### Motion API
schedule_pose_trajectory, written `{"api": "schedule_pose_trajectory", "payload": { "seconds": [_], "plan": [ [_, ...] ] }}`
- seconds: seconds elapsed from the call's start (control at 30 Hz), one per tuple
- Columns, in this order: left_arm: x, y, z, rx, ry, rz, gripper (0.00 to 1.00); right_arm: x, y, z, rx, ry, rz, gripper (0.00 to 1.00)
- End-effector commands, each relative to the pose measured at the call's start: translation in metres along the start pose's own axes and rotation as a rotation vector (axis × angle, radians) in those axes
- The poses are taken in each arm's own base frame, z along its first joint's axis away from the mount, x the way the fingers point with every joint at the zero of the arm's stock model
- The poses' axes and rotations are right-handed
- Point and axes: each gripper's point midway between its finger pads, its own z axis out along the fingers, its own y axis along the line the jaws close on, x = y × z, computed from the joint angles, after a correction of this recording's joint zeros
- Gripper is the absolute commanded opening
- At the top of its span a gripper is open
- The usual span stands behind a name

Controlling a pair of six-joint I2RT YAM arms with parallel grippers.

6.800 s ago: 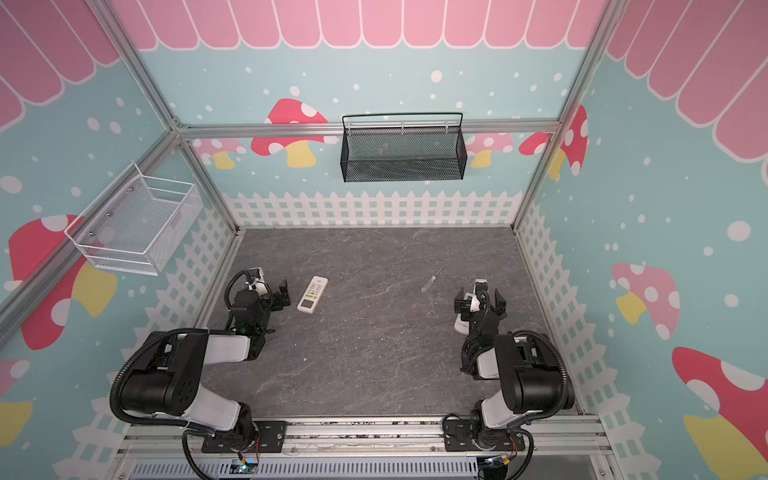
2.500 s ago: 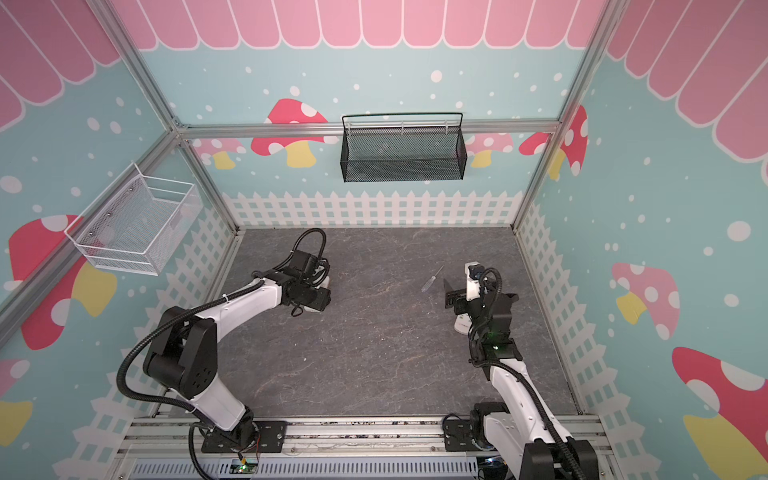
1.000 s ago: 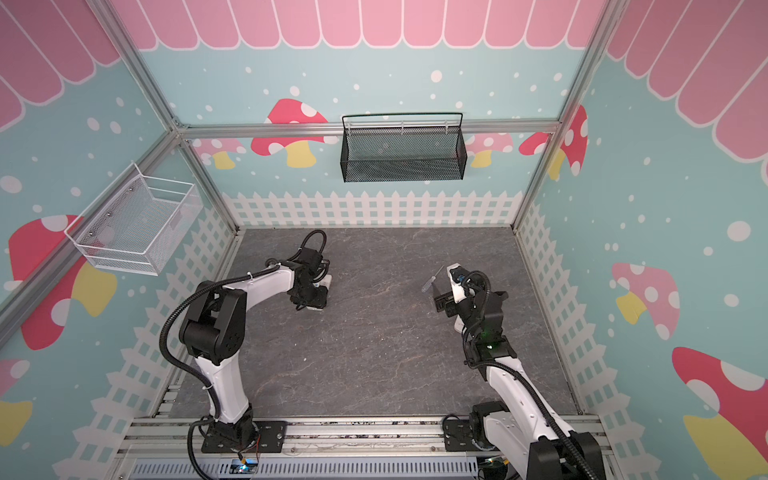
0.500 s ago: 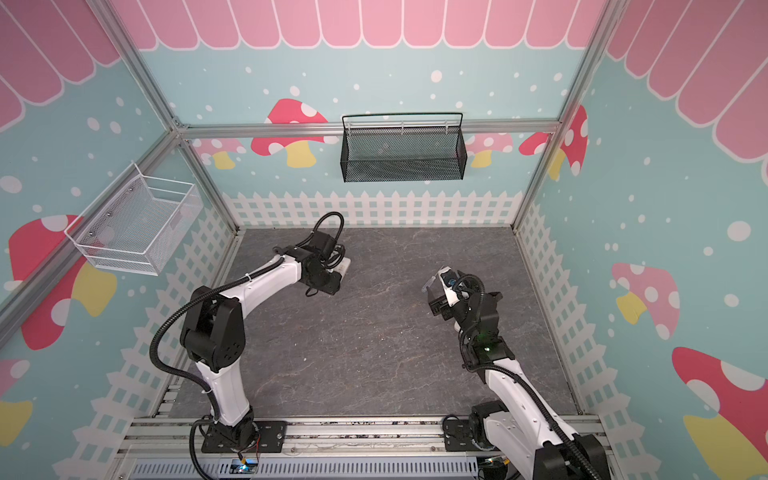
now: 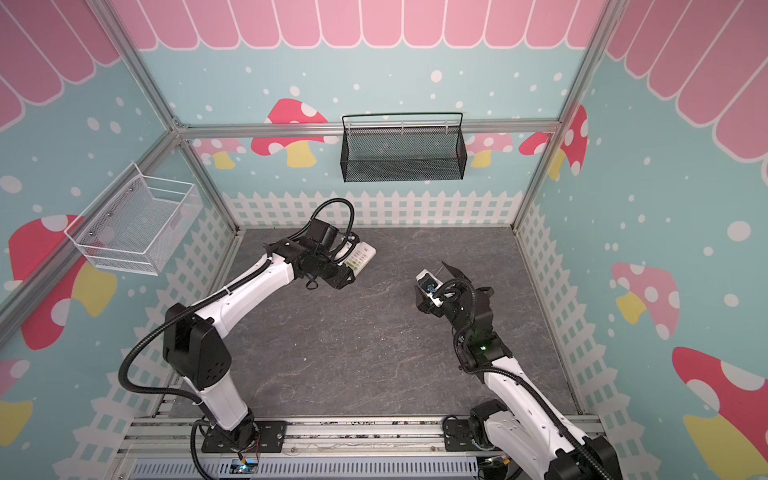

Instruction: Unload the batteries from the remote control

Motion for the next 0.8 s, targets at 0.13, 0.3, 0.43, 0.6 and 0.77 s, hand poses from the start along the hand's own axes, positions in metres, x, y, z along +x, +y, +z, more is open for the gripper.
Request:
{"api": "schedule_pose_trajectory", "payload": {
  "seconds": [0.13,0.3,0.43,0.6,0.77],
  "plan": [
    [0.015,-0.047,-0.034,0.149,-0.04,0.281,0.34,-0.035,0.027,0.011,-0.042,-0.08,-0.459,0.96],
    [0.024,-0.077,-0.045,0.229,0.004,0.371,0.33,-0.04,0.053,0.019,-0.035,-0.102,-0.703,0.95],
    [0.022,-0.09,-0.051,0.264,0.004,0.372,0.32,-0.045,0.069,0.03,-0.011,-0.108,-0.871,0.93],
    [0.019,-0.1,-0.054,0.285,-0.003,0.388,0.32,-0.053,0.084,0.037,0.017,-0.145,-0.99,0.87],
    [0.018,-0.101,-0.054,0.285,0.0,0.401,0.32,-0.057,0.099,0.038,-0.011,-0.181,-1.017,0.68]
  ]
}}
